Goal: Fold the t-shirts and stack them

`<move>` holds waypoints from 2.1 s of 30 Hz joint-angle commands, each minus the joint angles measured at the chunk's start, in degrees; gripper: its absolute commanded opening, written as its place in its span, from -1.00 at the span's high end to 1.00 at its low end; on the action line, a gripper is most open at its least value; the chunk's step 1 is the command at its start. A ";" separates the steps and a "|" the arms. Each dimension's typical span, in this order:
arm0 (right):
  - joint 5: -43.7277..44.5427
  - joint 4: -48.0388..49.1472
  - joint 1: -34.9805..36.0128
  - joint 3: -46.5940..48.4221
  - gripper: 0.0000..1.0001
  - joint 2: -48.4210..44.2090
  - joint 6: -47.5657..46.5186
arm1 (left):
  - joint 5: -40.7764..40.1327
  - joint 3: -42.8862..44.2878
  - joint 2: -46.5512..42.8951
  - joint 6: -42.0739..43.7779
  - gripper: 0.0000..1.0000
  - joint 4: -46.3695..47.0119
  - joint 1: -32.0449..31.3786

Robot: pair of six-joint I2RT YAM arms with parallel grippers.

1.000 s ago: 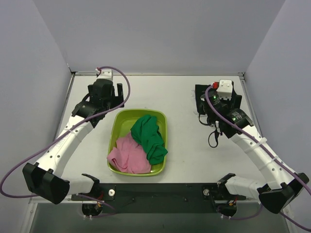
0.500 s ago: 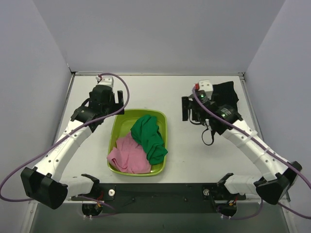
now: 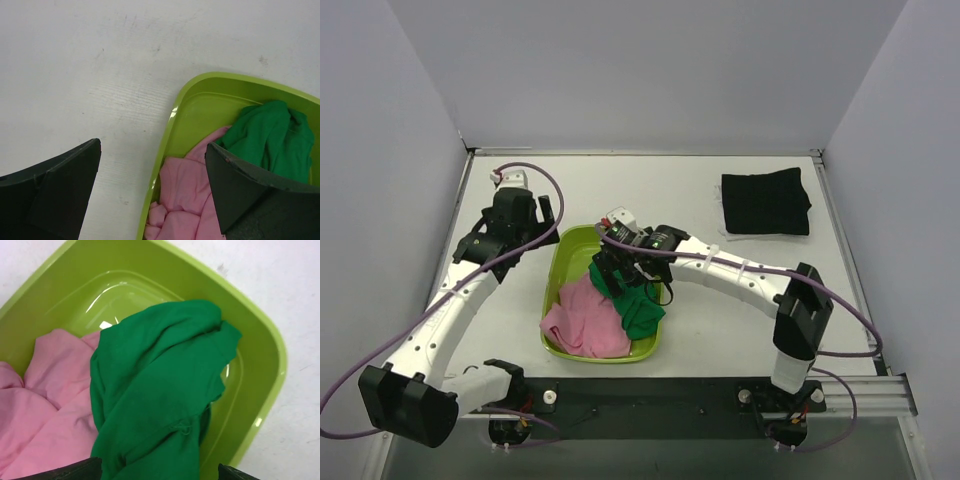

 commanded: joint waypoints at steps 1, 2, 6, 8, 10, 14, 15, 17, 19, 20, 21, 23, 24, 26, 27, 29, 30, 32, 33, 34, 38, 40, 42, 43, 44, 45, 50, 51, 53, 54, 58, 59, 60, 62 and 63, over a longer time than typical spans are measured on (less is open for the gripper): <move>-2.28 1.82 0.91 -0.08 -0.97 2.09 2.52 | 0.61 -2.17 -2.54 -3.40 -0.90 -0.39 2.19; -2.37 2.17 1.17 -0.43 -0.97 3.23 2.70 | 1.04 -2.70 -2.89 -3.75 -0.89 -0.30 2.63; -2.55 4.19 1.62 -2.10 -0.83 4.56 3.49 | 3.42 -4.11 -3.60 -4.20 -0.90 0.66 3.96; -2.54 4.81 1.53 -3.24 -0.73 4.56 3.40 | 3.51 -4.11 -3.60 -4.28 -0.89 0.75 4.04; -2.72 5.34 1.27 -3.86 -0.64 4.65 3.31 | 3.86 -4.11 -3.60 -4.28 -0.89 0.75 4.13; -3.86 6.66 0.74 -5.52 -0.32 4.65 3.49 | 4.21 -3.94 -3.51 -4.37 -0.89 0.93 4.13; -4.30 7.18 0.56 -5.79 -0.22 4.65 3.58 | 4.21 -3.85 -3.60 -4.37 -0.88 0.84 4.13; -4.48 7.54 0.30 -6.14 0.13 4.74 3.58 | 4.21 -3.94 -3.60 -4.28 -0.88 0.84 4.22; -5.09 7.71 0.12 -6.15 0.50 4.91 3.40 | 4.21 -4.11 -3.69 -4.28 -0.88 0.84 4.13; -5.36 7.72 0.03 -6.06 0.66 5.09 3.40 | 4.21 -4.20 -3.77 -4.28 -0.88 0.93 4.22; -5.10 7.63 0.03 -5.80 0.89 5.00 3.40 | 4.21 -4.29 -3.77 -4.20 -0.88 0.93 4.13; -3.96 7.63 0.03 -5.36 1.00 4.13 3.14 | 4.21 -4.46 -4.04 -4.20 -0.87 0.93 4.13; -3.69 7.02 -0.05 -4.05 1.00 3.60 2.79 | 4.21 -4.46 -4.13 -4.20 -0.87 0.93 4.22; -1.85 5.96 0.21 -1.50 1.00 0.98 1.48 | 4.30 -4.29 -4.13 -4.20 -0.87 0.93 4.22; -0.97 4.13 0.56 -0.09 1.00 -0.09 1.03 | 4.13 -3.85 -4.13 -4.37 -0.87 0.93 4.13; 2.53 2.19 1.09 5.26 1.00 -3.68 -0.37 | 4.47 -3.24 -4.30 -4.46 -0.84 0.49 4.22; 3.94 0.53 1.09 7.19 1.00 -4.92 -0.64 | 5.96 -2.54 -4.30 -3.94 -0.81 0.58 4.22; 7.71 -0.19 0.91 10.90 1.00 -9.56 -1.86 | 7.72 -1.66 -4.91 -3.58 -0.66 0.67 3.96; 8.61 -0.54 0.48 11.78 1.00 -11.07 -2.13 | 9.47 -1.30 -5.35 -3.49 -0.63 0.84 3.78; 9.66 -0.98 -0.48 12.57 1.00 -12.56 -2.40 | 9.83 -0.78 -6.49 -3.67 -0.62 1.28 3.26; 17.13 -3.35 -2.69 15.73 1.00 -20.99 -3.36 | 11.42 1.42 -7.73 -4.11 -0.59 0.93 0.80; 21.00 -4.32 -4.00 15.83 1.00 -23.64 -3.37 | 11.33 2.13 -7.56 -4.63 -0.58 0.75 -1.04; 23.11 -5.38 -6.37 14.78 1.00 -27.42 -3.37 | 11.16 2.48 -7.29 -5.51 -0.58 1.45 -5.08; 24.08 -5.82 -7.34 14.25 1.00 -28.56 -3.28 | 10.72 2.65 -6.59 -5.95 -0.58 1.72 -6.66; 24.69 -6.60 -9.09 13.55 1.00 -30.75 -3.02 | 10.20 2.57 -6.24 -6.30 -0.58 2.07 -10.25; 25.05 -6.87 -9.80 12.06 1.00 -31.73 -2.67 | 9.58 2.31 -5.63 -7.09 -0.56 3.12 -12.37; 26.19 -8.54 -12.00 6.70 1.00 -35.69 -0.65 | -1.20 0.55 1.05 -10.69 -0.52 6.11 -27.92; 26.19 -8.72 -12.53 4.60 1.00 -36.04 -0.12 | -2.19 0.46 2.45 -11.83 -0.52 7.16 -32.30; 25.67 -8.81 -12.88 2.22 1.00 -36.92 1.29 | -4.39 0.55 6.67 -13.41 -0.52 8.48 -35.67; 25.41 -8.81 -13.41 1.07 1.00 -37.18 1.99 | -4.92 0.46 9.38 -13.86 -0.52 9.01 -38.55; 24.53 -8.81 -14.20 -5.33 1.00 -38.76 4.01 | -5.46 -1.21 14.32 -16.76 -0.53 12.00 -41.74; 24.18 -8.63 -14.29 -6.14 1.00 -39.03 4.89 | -5.37 -1.73 15.11 -17.81 -0.53 13.13 -42.09; 24.17 -8.46 -14.38 -7.19 1.00 -39.38 5.16 | -5.11 -2.35 16.77 -18.17 -0.53 13.75 -42.36; 24.00 -8.11 -14.64 -9.56 1.00 -40.35 6.03 | -5.10 -3.58 18.37 -19.22 -0.54 15.16 -43.68; 23.65 -8.02 -14.73 -10.27 1.00 -40.70 6.30 | -5.10 -3.93 20.03 -19.49 -0.54 15.60 -44.03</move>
